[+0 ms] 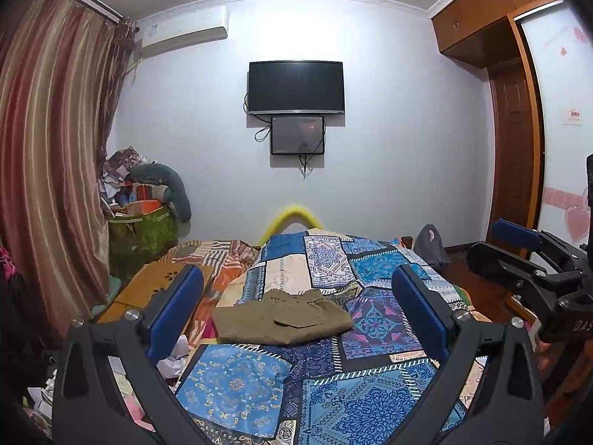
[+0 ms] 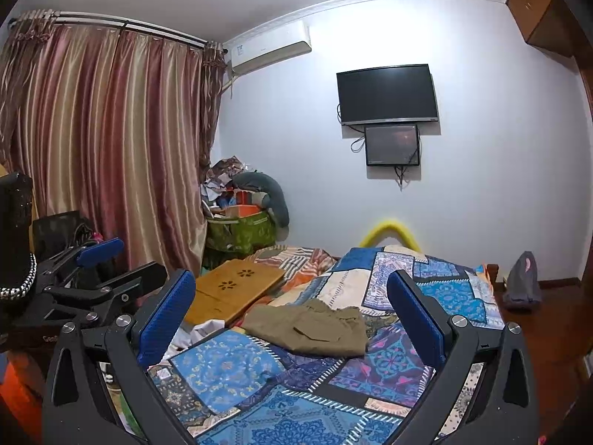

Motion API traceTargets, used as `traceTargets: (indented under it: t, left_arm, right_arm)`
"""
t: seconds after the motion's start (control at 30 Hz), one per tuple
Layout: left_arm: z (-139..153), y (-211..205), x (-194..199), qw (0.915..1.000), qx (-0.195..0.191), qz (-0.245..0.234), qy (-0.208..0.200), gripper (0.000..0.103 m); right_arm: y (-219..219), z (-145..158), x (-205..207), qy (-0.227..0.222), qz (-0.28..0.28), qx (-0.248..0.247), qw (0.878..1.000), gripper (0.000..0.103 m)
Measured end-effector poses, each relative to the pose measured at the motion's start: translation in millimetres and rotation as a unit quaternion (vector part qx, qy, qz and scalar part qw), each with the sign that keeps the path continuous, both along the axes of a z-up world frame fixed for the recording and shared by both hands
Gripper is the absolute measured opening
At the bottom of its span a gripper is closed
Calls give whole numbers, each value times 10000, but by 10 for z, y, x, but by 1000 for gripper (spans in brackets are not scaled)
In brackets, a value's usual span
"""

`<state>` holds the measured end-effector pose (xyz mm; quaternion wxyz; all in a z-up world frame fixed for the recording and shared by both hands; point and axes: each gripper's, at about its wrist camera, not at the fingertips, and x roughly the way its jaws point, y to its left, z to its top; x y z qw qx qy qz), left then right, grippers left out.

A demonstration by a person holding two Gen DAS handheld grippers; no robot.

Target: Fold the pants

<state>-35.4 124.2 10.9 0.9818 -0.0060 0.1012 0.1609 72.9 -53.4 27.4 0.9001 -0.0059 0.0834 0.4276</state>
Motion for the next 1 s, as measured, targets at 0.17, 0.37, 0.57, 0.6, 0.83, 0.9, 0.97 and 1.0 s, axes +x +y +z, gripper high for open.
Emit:
traceTargets:
  t: [0.17,0.37,0.57,0.6,0.83,0.9,0.97,1.0]
  left_arm:
    - [-18,-9,16,10000,14,-5,8,103]
    - [-49,-8,27,10000,-6,-49,0,103]
    - [-68,-25,39,10000,27,-63,5,103]
    - [-64,-24,38,10000,21,-61,9,103]
    - [-73,-27,34,9999,-17,-105,27,103]
    - [-65,-21,33,9999,-33,-119,27,103]
    - [-62,-19,32,9999,-35,-121,25,103]
    - [-62,-18,32,9999,-34,-123,24,103]
  right_arm:
    - [-6,-15,9,47,12,-5,10000,103]
    - [-8,-42,22,94,10,-16,10000,103]
    - [-10,-56,30,109,-24,-50,9999,103]
    - [-11,-63,28,119,-27,-43,9999,103]
    - [-23,-64,23,133,-40,-44,9999,103]
    - [-26,-75,25,136,-43,-48,9999,103]
    - [-29,-74,25,134,-43,-45,9999,103]
    - [-30,-72,25,130,-44,-42,9999,103]
